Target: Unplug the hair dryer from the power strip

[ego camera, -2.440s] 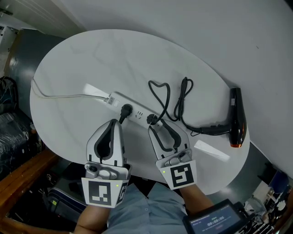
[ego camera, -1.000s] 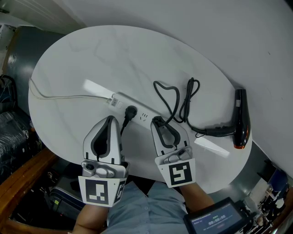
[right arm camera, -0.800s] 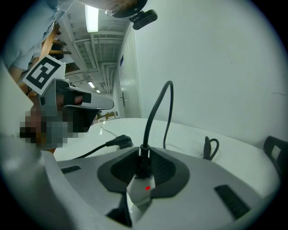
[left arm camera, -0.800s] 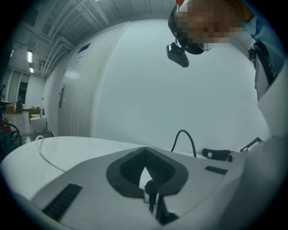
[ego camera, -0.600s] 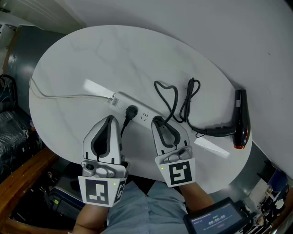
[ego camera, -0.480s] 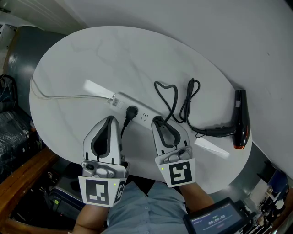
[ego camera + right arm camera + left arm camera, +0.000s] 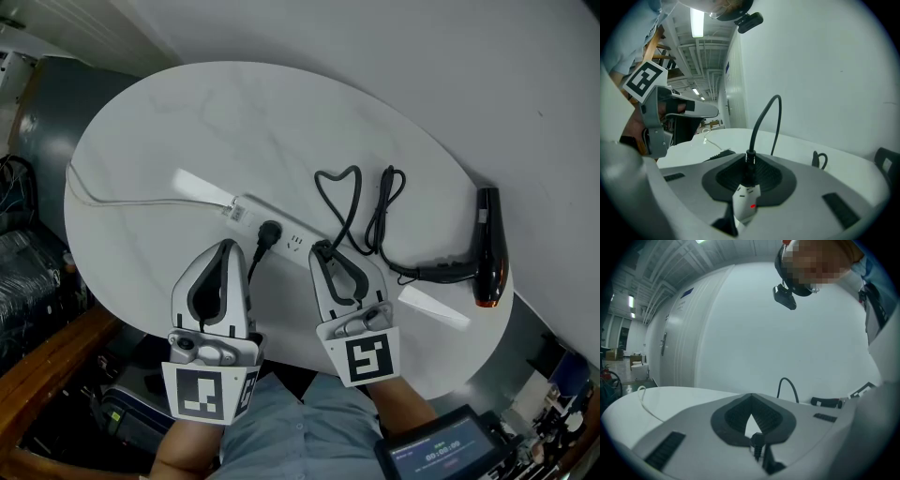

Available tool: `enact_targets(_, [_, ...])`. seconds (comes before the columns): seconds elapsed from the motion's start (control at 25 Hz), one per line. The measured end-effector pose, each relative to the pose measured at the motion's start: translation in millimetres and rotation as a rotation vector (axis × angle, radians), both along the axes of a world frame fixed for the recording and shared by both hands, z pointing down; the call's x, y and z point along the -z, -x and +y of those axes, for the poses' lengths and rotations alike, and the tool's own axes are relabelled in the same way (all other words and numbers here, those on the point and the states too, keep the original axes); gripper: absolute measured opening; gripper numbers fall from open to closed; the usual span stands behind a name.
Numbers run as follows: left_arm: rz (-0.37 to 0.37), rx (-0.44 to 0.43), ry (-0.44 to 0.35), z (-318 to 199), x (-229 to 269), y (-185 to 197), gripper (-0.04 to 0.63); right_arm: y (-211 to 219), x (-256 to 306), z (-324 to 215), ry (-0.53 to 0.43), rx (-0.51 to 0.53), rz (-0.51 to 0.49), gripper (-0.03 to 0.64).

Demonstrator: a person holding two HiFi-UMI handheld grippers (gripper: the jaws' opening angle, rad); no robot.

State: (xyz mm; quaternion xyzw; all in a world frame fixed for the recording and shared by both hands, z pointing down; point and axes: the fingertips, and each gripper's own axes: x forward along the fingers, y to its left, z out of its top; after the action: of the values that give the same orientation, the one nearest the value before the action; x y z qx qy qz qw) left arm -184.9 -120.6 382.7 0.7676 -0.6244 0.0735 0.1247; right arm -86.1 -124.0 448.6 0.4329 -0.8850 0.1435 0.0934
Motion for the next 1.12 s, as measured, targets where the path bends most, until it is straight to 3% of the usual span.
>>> enact_targets(0.6, [-0.015,-0.04,-0.11,-3,50,-20,-0.003,-27,58,-15,-0.133,-0.06,-0.012,0.055])
enact_targets(1.12, [-0.032,-0.158,-0.164,2,75,-79,-0.003,-102,71,-1,-0.189,-0.184,0.036,0.057])
